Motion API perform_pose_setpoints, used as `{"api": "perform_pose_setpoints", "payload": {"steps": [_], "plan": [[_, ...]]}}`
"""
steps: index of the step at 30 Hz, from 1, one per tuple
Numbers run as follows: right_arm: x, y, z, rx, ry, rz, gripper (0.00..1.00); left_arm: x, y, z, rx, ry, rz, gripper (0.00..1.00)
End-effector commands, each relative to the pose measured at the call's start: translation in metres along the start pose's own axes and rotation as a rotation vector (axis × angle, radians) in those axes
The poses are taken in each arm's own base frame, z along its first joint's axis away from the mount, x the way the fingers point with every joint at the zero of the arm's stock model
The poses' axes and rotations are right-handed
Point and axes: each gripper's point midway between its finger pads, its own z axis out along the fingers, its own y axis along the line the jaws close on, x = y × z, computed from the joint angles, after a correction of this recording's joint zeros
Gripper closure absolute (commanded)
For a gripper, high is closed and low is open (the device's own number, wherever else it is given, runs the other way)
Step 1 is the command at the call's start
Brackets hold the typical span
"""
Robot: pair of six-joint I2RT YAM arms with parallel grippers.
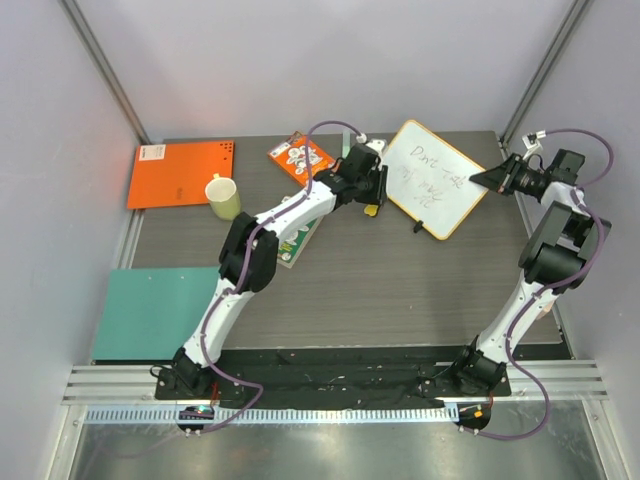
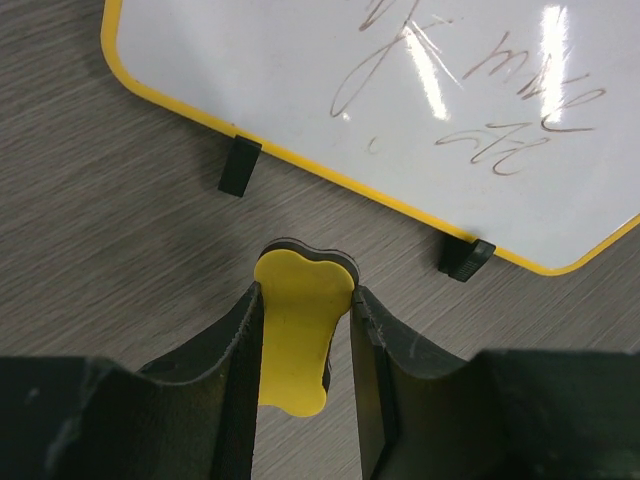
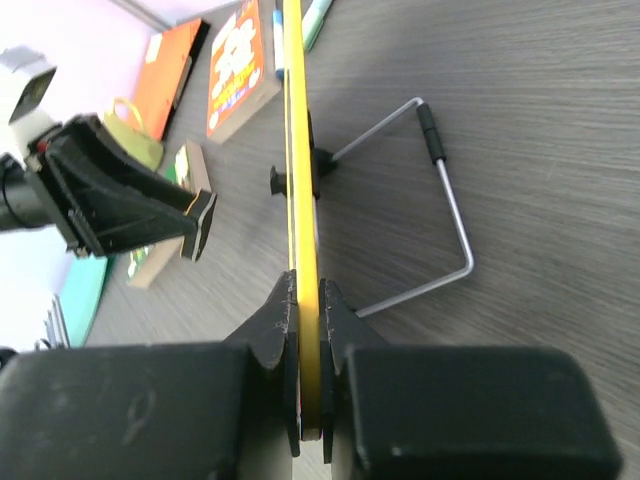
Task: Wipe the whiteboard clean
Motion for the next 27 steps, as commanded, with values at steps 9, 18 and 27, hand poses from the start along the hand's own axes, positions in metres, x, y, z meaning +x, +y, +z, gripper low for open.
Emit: {"api": "perform_pose_setpoints", "payload": {"steps": [9,18,27], "plan": [[0.076,-0.011,-0.020,0.108,0.282,-0.218,0.99,-0.064,-0.041,-0.041,0.156,-0.177,-0.020,1.00],[0.104,-0.003,-0.018,0.069,0.365,-0.173,0.99,-0.093,-0.057,-0.028,0.002,-0.457,0.054,1.00],[0.092,0.004,-0.011,0.073,0.359,-0.170,0.99,-0.103,-0.066,0.004,-0.001,-0.691,-0.027,1.00]]}}
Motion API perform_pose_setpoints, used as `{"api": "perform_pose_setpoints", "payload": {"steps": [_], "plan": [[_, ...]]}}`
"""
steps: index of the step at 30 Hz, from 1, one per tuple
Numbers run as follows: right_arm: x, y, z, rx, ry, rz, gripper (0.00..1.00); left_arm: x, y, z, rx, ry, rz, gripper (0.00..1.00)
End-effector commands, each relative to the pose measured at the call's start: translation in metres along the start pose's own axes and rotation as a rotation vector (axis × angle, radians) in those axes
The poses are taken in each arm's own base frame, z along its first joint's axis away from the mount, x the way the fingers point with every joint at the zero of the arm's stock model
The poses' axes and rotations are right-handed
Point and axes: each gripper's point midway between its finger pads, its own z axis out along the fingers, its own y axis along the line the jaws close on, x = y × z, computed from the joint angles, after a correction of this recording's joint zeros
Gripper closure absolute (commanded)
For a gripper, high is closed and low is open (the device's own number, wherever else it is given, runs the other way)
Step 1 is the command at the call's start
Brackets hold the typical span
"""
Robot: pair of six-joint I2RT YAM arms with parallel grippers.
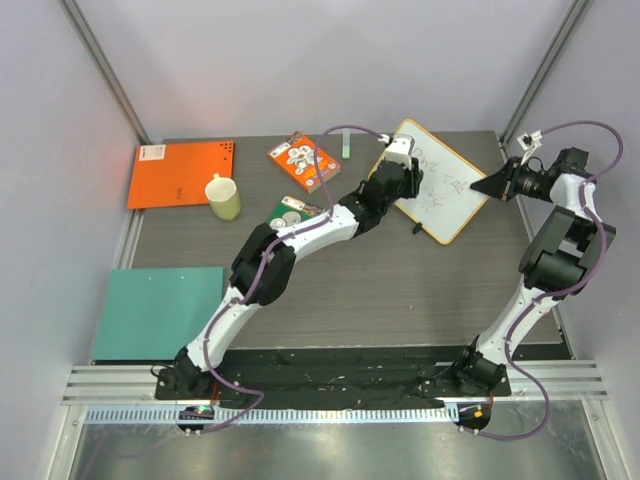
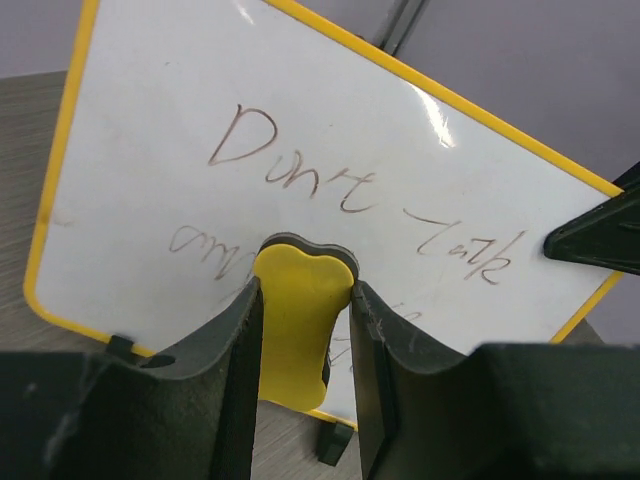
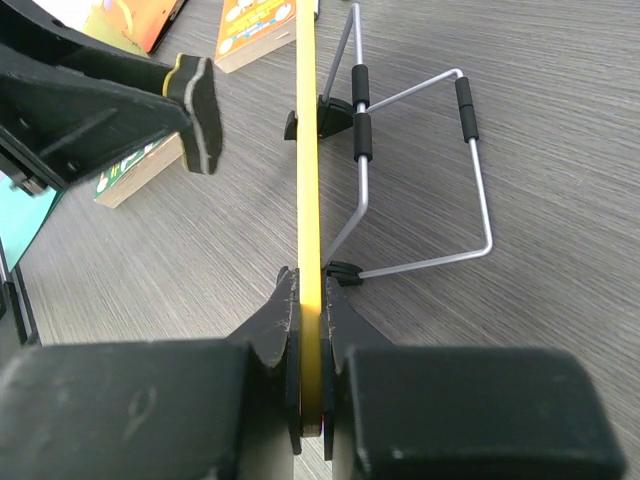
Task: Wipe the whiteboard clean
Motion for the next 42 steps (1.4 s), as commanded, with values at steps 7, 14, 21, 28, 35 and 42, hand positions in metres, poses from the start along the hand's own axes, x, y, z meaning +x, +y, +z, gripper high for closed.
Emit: {"api": "perform_pose_setpoints", "payload": {"steps": [7,14,21,28,35,42], "plan": [[0.071,-0.009,0.019,0.110,0.279,0.084,0.99,-0.006,-0.003,0.052,0.024,-0.191,-0.126,1.00],[0.065,-0.008,0.020,0.111,0.271,0.081,0.99,0.024,-0.033,0.046,0.081,-0.162,-0.132,1.00],[0.061,-0.007,0.022,0.107,0.264,0.084,0.99,0.045,-0.101,0.026,0.176,-0.166,-0.133,1.00],[0.060,-0.007,0.022,0.109,0.262,0.085,0.99,0.057,-0.096,0.025,0.084,-0.184,-0.073,1.00],[0.060,-0.006,0.021,0.111,0.263,0.082,0.99,0.032,-0.012,0.027,-0.165,-0.229,-0.075,1.00],[0.066,-0.005,0.020,0.114,0.276,0.067,0.99,0.004,0.046,0.035,-0.262,-0.281,-0.109,1.00]]}}
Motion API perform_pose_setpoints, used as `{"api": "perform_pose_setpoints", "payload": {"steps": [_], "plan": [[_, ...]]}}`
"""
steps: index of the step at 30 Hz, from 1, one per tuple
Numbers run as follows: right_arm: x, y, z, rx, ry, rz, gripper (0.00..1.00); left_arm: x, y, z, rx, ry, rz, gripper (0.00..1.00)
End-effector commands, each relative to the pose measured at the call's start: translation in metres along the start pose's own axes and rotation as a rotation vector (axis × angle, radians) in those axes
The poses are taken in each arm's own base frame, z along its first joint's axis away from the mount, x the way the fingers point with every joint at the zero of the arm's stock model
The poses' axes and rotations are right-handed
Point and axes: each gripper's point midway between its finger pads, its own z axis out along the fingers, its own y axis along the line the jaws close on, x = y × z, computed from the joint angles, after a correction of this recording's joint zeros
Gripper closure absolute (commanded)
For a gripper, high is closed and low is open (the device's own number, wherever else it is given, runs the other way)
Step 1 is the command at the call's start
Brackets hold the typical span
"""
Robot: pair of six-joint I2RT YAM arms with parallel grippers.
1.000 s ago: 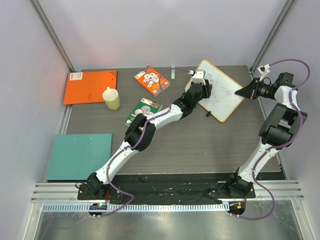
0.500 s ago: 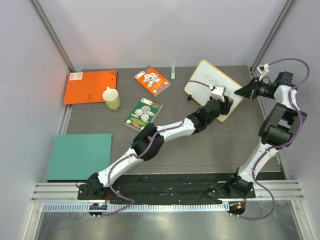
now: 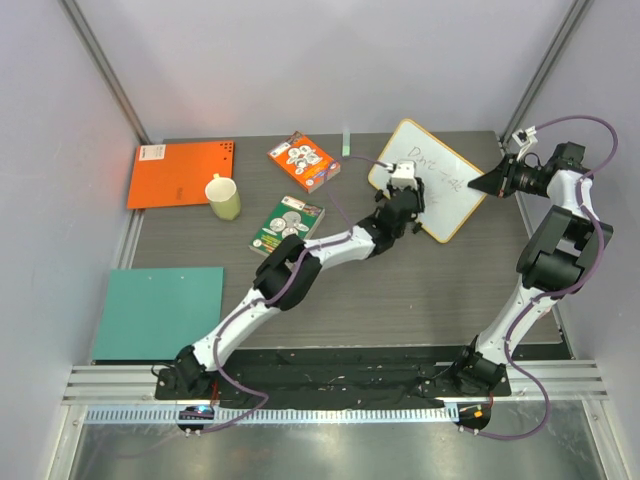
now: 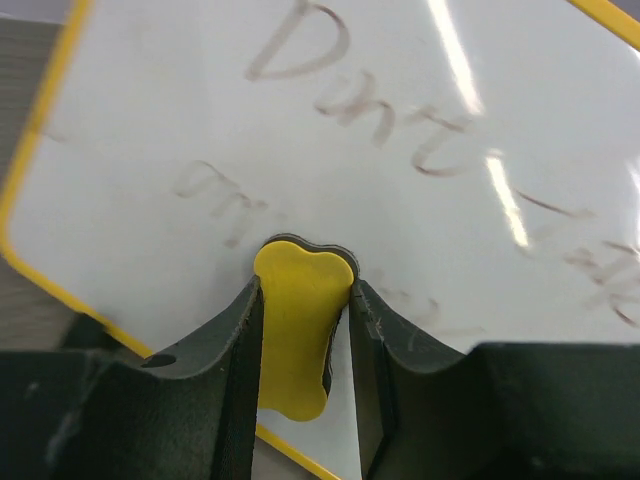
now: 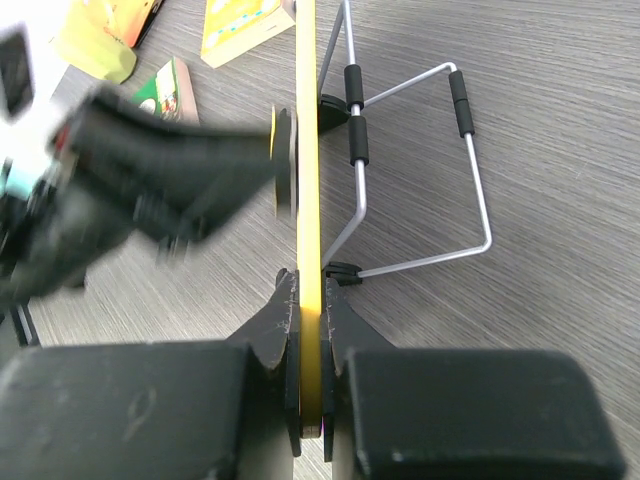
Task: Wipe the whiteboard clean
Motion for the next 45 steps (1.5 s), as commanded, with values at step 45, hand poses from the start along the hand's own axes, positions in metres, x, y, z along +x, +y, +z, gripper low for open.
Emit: {"api": "perform_pose_setpoints", "payload": {"steps": [45], "plan": [[0.075,-0.002,0.012,0.084,0.252,0.031,0.99,-0.073,0.046,0.049,-0.016,-0.208,-0.090,1.00]]}}
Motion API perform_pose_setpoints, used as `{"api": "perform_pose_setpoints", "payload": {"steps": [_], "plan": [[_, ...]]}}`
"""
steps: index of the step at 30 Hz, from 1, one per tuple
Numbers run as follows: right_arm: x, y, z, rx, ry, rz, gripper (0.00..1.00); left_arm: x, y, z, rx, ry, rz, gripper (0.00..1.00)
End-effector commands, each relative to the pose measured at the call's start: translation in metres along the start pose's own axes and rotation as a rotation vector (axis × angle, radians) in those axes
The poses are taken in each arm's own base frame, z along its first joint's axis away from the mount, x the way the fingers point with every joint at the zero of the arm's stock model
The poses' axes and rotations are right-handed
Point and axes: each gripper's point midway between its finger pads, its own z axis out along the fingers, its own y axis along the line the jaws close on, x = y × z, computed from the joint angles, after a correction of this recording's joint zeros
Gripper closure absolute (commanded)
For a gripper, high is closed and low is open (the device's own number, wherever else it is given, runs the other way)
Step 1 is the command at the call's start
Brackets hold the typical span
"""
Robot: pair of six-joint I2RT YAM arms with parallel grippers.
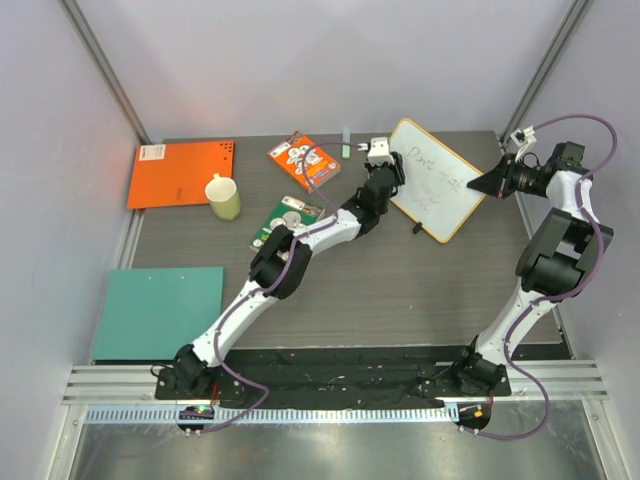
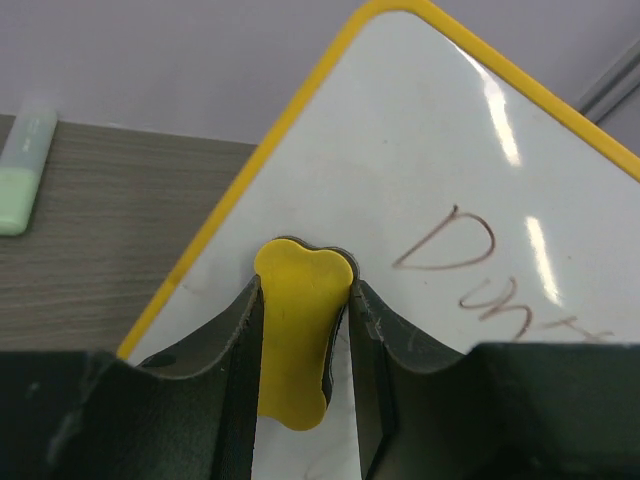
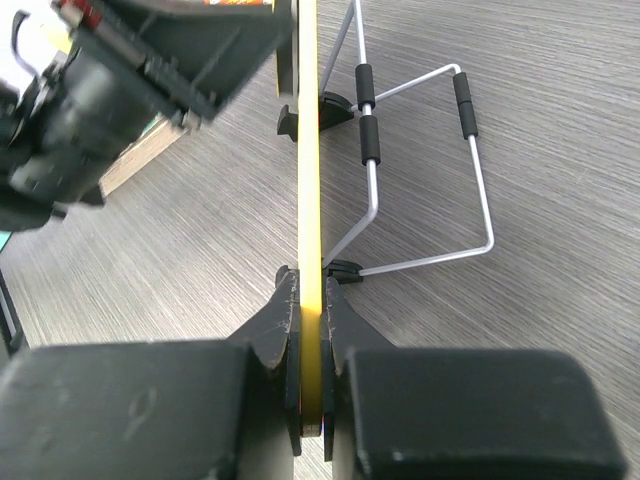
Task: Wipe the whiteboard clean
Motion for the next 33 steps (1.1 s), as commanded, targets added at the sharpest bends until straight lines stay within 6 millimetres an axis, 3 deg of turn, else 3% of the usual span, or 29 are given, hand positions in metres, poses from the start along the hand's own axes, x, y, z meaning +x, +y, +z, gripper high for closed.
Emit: {"api": "perform_pose_setpoints", "payload": {"steps": [1,6,10,17,19,24,27,31,33], "plan": [[0.075,-0.006,0.014,0.069,0.250,0.068,0.99,-0.011,-0.021,0.007,0.093,-0.053,-0.059,1.00],[0.078,-0.004,0.013,0.065,0.257,0.070,0.99,0.013,-0.038,-0.009,0.148,-0.014,-0.086,1.00],[0.075,-0.004,0.014,0.061,0.252,0.066,0.99,0.036,-0.066,-0.037,0.212,0.049,-0.121,1.00],[0.073,-0.001,0.014,0.052,0.242,0.072,0.99,0.035,-0.133,-0.081,0.345,0.061,-0.137,1.00],[0.072,0.000,0.014,0.052,0.239,0.072,0.99,0.040,-0.144,-0.088,0.362,0.061,-0.100,1.00],[0.069,0.001,0.012,0.058,0.239,0.070,0.99,0.035,-0.154,-0.082,0.375,0.040,-0.002,1.00],[0.070,0.001,0.012,0.064,0.246,0.072,0.99,0.032,-0.150,-0.078,0.378,0.007,0.124,1.00],[0.073,0.003,0.014,0.066,0.261,0.070,0.99,0.033,-0.158,-0.077,0.480,-0.022,0.268,1.00],[0.073,0.004,0.014,0.066,0.262,0.065,0.99,0.033,-0.156,-0.072,0.469,-0.022,0.262,1.00]]}}
